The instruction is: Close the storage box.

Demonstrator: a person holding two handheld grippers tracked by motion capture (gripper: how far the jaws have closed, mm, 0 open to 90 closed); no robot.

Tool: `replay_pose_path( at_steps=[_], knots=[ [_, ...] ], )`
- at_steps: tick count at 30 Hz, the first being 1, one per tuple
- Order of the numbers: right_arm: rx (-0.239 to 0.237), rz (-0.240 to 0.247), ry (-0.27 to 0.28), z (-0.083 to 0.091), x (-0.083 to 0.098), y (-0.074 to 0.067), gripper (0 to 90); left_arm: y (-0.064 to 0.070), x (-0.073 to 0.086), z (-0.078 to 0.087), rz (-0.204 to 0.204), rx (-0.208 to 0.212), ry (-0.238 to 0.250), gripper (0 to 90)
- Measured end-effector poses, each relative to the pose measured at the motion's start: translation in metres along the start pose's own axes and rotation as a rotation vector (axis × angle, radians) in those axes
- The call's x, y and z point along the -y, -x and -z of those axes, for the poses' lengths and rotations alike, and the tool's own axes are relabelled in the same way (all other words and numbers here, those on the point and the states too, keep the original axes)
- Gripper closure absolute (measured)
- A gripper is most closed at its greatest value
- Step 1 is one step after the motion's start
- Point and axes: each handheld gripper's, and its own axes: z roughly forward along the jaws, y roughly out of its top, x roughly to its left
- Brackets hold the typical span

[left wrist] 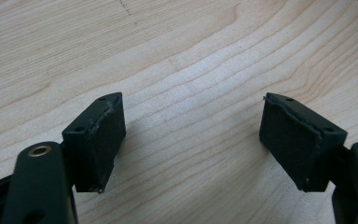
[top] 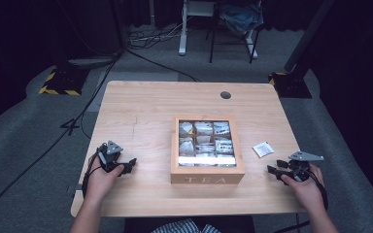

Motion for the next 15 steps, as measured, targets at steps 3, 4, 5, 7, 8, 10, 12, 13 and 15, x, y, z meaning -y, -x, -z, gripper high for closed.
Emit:
replay_pose_path(
  at_steps=[3,4,5,7,8,10,12,13,15],
  knots=[
    [0.006,0.018,0.018,-0.0008,0.0027,-0.0005,39.0,-0.0001,0.0001,-0.0002,0.011,0.005,0.0,22.4],
    [0.009,0.033,0.023,-0.0017,0.0035,-0.0005,35.9,-0.0001,0.0001,-0.0002,0.011,0.005,0.0,22.4],
    [0.015,0.05,0.032,-0.0032,0.0046,-0.0009,31.4,-0.0002,0.0,-0.0002,0.002,0.001,0.0,22.3],
    [0.034,0.072,0.031,-0.0049,0.0048,-0.0025,29.4,-0.0001,0.0,-0.0003,0.002,0.0,0.0,22.3],
    [0.034,0.072,0.031,-0.0049,0.0048,-0.0025,29.4,-0.0001,0.0,-0.0003,0.002,0.0,0.0,22.3],
    [0.04,0.067,0.03,-0.0058,0.0042,-0.0038,28.3,0.0001,-0.0001,-0.0003,0.004,-0.002,0.0,22.3],
    [0.038,0.071,0.031,-0.0066,0.0036,-0.0034,28.0,0.0027,-0.0011,-0.0019,0.034,-0.015,0.002,22.2],
    [0.038,0.071,0.031,-0.0066,0.0036,-0.0034,28.0,0.0027,-0.0011,-0.0019,0.034,-0.015,0.002,22.1],
    [0.036,0.071,0.031,-0.0067,0.0035,-0.0033,28.0,0.0025,-0.0013,-0.0019,0.029,-0.018,0.002,22.1]
  ],
)
